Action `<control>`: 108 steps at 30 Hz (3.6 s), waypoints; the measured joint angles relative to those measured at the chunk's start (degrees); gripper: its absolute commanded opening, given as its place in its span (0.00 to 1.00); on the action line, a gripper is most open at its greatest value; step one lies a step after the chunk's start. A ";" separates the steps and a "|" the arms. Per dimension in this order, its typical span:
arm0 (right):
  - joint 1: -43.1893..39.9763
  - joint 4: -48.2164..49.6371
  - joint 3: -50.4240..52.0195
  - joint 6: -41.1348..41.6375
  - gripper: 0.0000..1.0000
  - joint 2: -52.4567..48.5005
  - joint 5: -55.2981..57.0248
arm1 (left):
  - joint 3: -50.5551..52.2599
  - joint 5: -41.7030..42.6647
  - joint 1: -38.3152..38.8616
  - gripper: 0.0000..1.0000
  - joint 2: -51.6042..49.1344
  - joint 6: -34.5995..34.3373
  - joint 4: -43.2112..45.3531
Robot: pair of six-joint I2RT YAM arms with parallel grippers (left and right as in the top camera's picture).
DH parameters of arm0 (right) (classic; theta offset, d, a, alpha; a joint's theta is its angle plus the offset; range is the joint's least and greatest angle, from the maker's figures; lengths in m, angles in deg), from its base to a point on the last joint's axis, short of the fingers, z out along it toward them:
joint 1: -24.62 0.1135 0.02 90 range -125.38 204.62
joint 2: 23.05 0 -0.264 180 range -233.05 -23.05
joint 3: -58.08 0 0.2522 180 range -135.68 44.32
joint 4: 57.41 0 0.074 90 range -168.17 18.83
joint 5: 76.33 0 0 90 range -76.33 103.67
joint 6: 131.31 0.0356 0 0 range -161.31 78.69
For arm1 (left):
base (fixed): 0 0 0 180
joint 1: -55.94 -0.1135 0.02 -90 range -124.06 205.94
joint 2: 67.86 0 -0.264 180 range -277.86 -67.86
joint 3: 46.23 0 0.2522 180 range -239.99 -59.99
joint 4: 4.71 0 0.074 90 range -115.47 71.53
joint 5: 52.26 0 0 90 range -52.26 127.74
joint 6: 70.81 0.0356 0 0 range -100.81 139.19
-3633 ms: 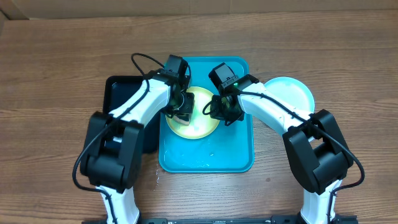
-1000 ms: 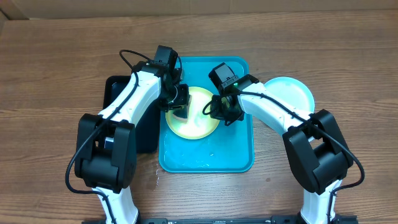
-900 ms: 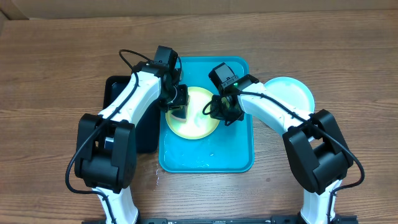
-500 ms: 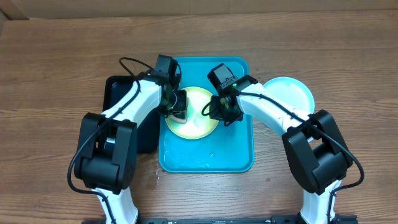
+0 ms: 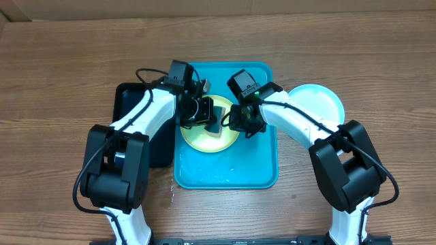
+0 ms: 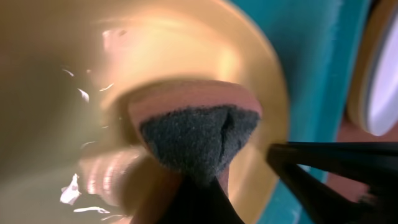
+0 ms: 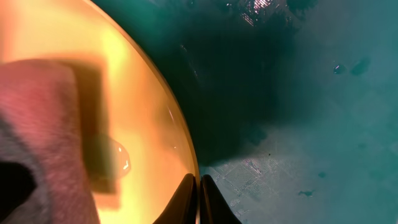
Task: Clean dirty plates on tray and stack at the side
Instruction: 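Scrub the yellow plate surface with the sponge in the left gripper, then carry the sponge left and lower it onto the black tray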
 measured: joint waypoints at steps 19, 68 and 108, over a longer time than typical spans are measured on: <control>0.00 0.02 0.00 -0.02 0.05 0.00 -0.02 | -2.82 -17.97 1.01 0.04 3.78 0.00 -8.20; 0.07 0.04 0.00 -0.04 0.04 -0.02 0.94 | -3.34 -36.72 -6.38 0.04 23.87 -1.29 -32.89; 0.11 -0.07 0.00 -0.04 0.05 -0.02 2.21 | 17.00 -34.47 -8.07 0.05 16.35 8.74 -4.09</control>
